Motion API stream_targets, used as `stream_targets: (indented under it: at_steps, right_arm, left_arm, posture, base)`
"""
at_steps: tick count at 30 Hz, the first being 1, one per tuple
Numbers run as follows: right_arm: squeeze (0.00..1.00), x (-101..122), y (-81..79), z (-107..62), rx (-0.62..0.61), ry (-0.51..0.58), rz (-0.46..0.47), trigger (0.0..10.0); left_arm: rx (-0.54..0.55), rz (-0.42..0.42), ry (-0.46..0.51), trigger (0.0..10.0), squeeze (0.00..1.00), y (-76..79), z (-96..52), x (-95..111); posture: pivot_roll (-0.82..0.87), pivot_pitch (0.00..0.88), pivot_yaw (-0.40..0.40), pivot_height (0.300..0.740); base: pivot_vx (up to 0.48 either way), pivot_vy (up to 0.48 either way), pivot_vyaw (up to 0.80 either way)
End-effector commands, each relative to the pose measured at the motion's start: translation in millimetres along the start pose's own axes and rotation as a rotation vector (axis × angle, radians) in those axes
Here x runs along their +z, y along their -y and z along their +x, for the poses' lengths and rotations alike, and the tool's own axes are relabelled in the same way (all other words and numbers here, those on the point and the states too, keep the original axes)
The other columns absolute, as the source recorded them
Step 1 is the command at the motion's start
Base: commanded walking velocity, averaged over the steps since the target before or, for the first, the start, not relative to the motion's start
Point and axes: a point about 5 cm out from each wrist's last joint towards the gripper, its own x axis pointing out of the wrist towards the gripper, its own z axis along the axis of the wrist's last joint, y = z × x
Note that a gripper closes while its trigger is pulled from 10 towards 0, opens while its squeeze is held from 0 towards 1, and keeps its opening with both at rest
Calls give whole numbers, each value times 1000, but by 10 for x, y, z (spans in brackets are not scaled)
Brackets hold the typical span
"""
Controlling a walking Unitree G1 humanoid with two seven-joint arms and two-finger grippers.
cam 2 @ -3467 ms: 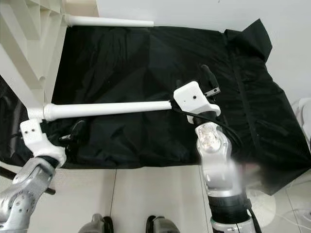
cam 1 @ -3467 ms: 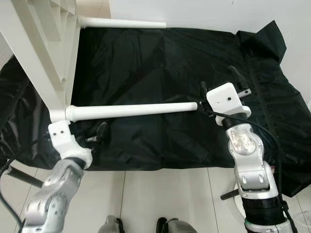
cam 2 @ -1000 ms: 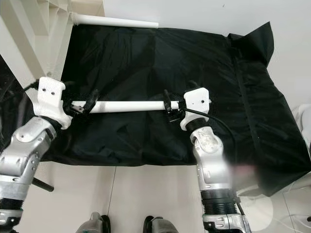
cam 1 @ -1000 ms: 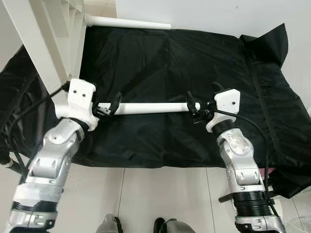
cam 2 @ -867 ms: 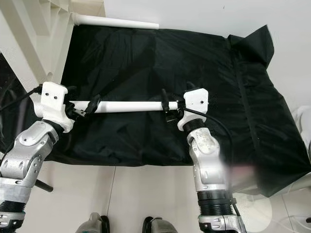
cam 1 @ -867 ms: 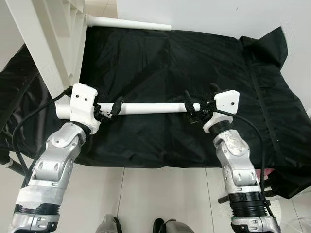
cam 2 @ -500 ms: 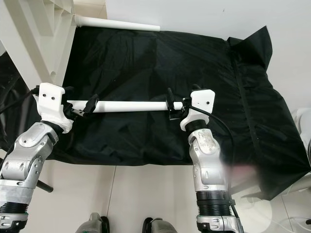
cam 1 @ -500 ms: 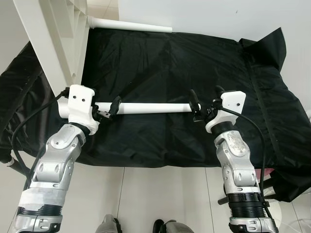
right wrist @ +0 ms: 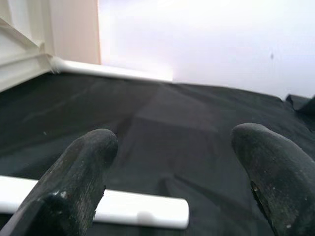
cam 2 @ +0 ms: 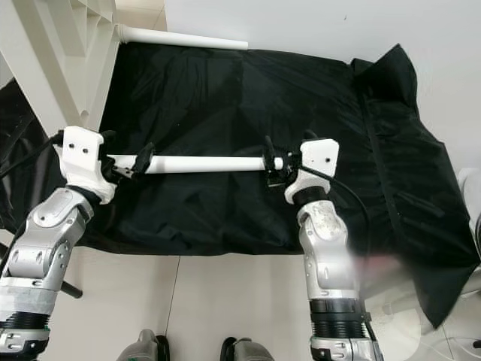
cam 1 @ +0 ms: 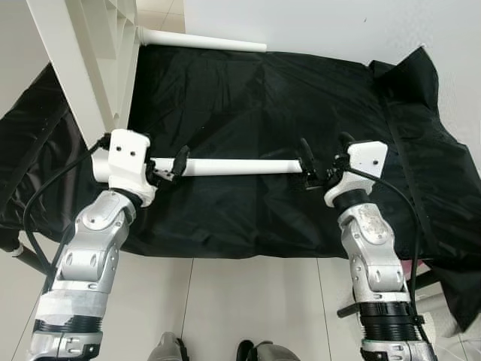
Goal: Building children table
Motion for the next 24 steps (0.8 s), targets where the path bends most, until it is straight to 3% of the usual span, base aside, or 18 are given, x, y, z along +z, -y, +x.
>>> stream_targets:
  at_steps: [1, 10, 11, 18, 19, 20, 24]
  right_arm:
    - [0, 23, 48, -24, -21, 5, -11, 10000]
    - [0, 85, 45, -8, -12, 31, -50, 10000]
    - [1000, 96, 41, -3, -11, 37, -48, 10000]
    - [1000, 136, 16, 24, 3, 56, -54, 10000]
    - [949, 153, 10, 38, 9, 64, -67, 10000]
    - [47, 174, 7, 54, 14, 74, -84, 10000]
    - [0, 249, 0, 90, 31, 110, -142, 10000]
  left_arm:
    - [106, 11, 12, 10000, 0, -33, 8, 26]
    - [82, 44, 2, 10000, 0, -20, 19, -1]
    - [82, 44, 2, 10000, 0, -27, 24, 0]
    - [69, 45, 7, 10000, 0, -35, 47, 16]
    - [69, 44, 6, 10000, 0, -43, 56, 20]
    - [73, 51, 8, 10000, 0, -51, 66, 25]
    - [87, 45, -9, 10000, 0, -74, 94, 15]
  posture:
    - [-15, 148, -42, 740]
    - [5, 140, -16, 740]
    - [15, 138, -15, 740]
    - [22, 135, -27, 740]
    - [23, 135, -28, 740]
    - [24, 134, -30, 740]
    - [28, 135, -33, 740]
  base:
    - [0, 0, 0]
    - [0, 0, 0]
    - [0, 0, 0]
    - [0, 0, 0]
    - [0, 0, 0]
    - [0, 0, 0]
    - [0, 0, 0]
